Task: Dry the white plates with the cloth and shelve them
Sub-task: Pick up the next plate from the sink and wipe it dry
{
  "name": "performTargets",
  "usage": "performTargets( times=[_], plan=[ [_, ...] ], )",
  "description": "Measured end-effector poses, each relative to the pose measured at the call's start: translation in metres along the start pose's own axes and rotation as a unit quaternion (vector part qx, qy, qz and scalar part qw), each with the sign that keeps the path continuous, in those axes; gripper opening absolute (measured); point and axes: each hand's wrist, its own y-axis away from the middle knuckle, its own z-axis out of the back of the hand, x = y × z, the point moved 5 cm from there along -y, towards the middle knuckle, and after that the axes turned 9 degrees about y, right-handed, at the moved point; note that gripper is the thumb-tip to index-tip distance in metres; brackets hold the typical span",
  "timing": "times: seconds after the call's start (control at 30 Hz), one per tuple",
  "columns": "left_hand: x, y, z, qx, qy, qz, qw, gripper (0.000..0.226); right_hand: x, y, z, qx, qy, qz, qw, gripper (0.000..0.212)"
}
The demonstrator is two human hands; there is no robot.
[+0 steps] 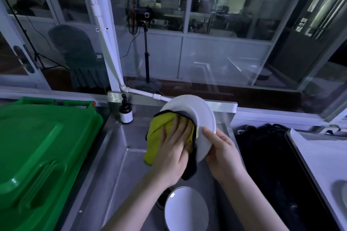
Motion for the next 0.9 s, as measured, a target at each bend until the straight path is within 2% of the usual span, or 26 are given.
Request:
performTargets(
  times=[0.17,0.27,0.3,0.4,0.5,0.77,0.9],
  plan=[
    [0.004,-0.028,0.010,0.008,0.014,0.013,1.000,0.051,-0.009,0.005,-0.004,0.028,0.022,-0.013,0.999,0.020],
    [0.015,-0.027,0.021,-0.043,-0.042,0.011,0.998,0.054,-0.001,0.003,0.000,0.018,0.027,-0.004,0.999,0.029],
    [0.021,-0.021,0.020,-0.045,-0.031,0.028,0.998,0.055,0.002,0.002,0.002,0.013,0.022,-0.002,1.000,0.029],
    [0.028,0.003,0.010,-0.010,0.012,0.061,0.998,0.052,0.005,0.000,0.007,-0.007,0.006,-0.004,1.000,0.026],
    [0.011,0.011,0.004,-0.007,-0.006,0.020,1.000,0.053,-0.001,0.002,0.003,0.001,0.011,-0.005,1.000,0.025],
    [-0.006,-0.046,0.018,0.056,-0.051,-0.049,0.996,0.053,-0.020,0.015,-0.002,0.039,0.072,-0.020,0.996,0.028],
    [0.024,-0.056,0.022,0.015,0.032,0.016,0.999,0.048,-0.014,0.020,0.009,0.036,0.076,-0.014,0.996,0.031]
  ],
)
